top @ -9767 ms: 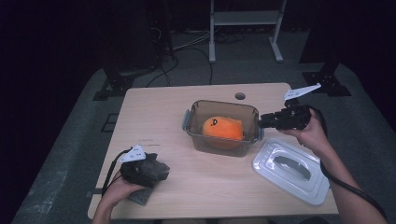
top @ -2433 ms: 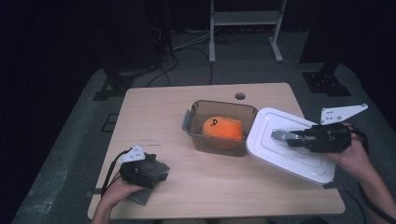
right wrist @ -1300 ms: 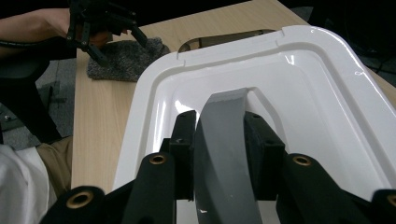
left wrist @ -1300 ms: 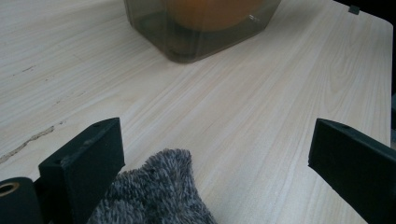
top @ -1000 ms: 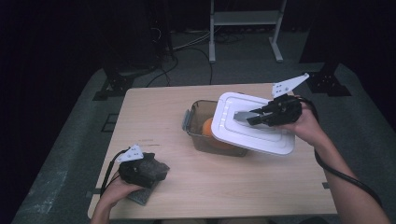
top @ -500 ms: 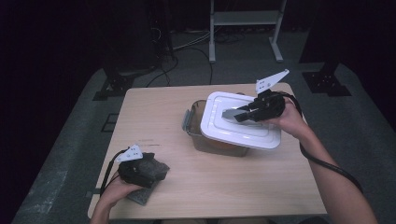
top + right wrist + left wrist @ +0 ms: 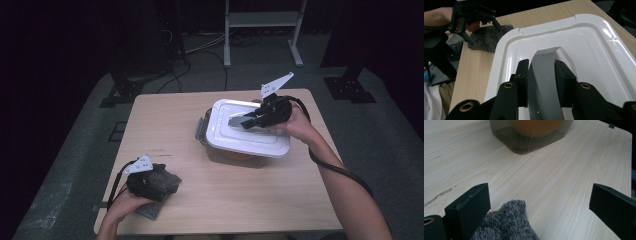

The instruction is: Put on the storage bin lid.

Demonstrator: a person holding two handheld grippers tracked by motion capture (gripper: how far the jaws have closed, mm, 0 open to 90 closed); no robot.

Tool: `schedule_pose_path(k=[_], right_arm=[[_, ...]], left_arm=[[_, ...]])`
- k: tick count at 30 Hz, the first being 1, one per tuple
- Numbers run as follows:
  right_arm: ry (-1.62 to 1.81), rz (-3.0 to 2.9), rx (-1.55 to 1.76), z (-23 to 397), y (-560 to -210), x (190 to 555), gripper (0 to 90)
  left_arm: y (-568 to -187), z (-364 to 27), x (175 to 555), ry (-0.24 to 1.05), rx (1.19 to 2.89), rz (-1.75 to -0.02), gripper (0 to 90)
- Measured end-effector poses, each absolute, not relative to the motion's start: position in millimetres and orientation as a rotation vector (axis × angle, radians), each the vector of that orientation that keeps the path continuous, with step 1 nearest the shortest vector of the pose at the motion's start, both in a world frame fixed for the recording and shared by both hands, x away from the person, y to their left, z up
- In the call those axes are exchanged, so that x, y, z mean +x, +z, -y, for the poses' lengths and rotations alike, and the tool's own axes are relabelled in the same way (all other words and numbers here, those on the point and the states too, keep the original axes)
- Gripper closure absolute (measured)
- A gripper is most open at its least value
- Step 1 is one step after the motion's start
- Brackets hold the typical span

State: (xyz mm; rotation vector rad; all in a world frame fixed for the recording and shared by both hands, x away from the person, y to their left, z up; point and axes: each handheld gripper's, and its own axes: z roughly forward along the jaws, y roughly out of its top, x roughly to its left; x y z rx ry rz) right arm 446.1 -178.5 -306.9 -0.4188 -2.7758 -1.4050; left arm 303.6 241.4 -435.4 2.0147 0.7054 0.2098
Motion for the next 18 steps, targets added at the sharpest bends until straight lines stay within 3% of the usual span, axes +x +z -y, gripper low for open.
schedule_pose_path(k=[18], right_arm=[[-1.377, 2.751, -0.398, 158.8, -323.1, 463.3, 66.5]], left_arm=[[-435.9, -241.9, 303.6, 0.201, 2.007, -0.704, 2.6]])
